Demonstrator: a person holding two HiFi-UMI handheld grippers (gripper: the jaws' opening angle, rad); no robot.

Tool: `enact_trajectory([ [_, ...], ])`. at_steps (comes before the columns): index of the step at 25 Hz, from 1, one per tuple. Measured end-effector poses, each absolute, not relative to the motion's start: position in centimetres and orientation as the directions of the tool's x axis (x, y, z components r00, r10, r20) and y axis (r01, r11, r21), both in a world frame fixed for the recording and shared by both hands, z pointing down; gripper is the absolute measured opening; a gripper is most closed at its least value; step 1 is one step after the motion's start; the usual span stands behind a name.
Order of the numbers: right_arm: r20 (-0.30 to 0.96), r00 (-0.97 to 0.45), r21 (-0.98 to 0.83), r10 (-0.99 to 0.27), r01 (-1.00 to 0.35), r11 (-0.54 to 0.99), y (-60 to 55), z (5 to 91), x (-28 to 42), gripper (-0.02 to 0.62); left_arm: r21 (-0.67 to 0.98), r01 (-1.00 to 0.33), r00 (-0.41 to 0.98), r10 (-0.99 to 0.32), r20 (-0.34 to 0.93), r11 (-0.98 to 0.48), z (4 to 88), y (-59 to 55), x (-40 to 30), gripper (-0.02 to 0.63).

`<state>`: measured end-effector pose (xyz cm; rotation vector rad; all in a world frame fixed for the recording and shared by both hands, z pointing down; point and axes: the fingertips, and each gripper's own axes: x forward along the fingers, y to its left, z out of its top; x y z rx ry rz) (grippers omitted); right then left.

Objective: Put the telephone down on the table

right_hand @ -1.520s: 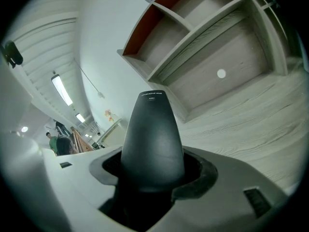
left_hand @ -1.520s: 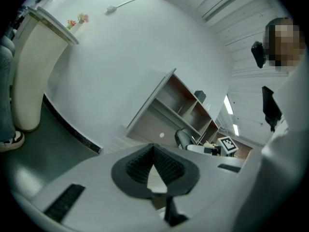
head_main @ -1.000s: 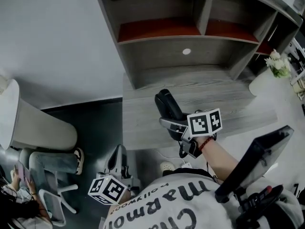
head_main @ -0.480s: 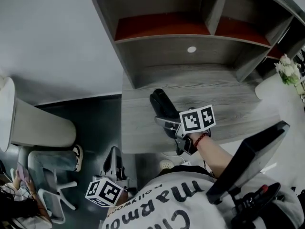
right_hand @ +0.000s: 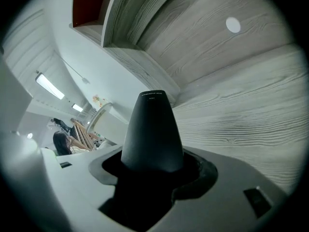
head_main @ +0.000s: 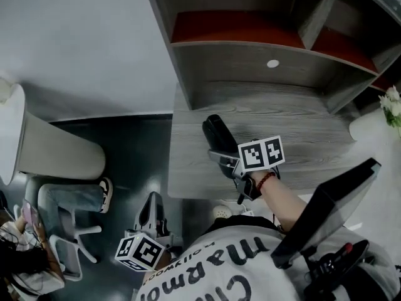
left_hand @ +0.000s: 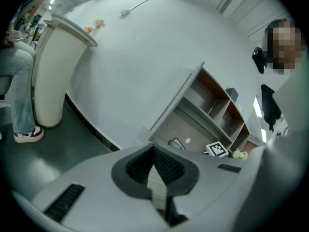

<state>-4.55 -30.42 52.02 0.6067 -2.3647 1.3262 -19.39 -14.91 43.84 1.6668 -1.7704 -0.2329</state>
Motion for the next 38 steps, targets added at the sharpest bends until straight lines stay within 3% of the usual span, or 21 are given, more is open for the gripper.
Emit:
enact_trajectory([
  [38, 0.615, -0.778, -0.662, -0.129, -0.598, 0.452, -30.8, 57.5, -5.8, 0.291, 0.539, -0.804, -0.051, -0.933, 0.356, 0.250, 42.8, -14.0, -21.9, 0.009],
])
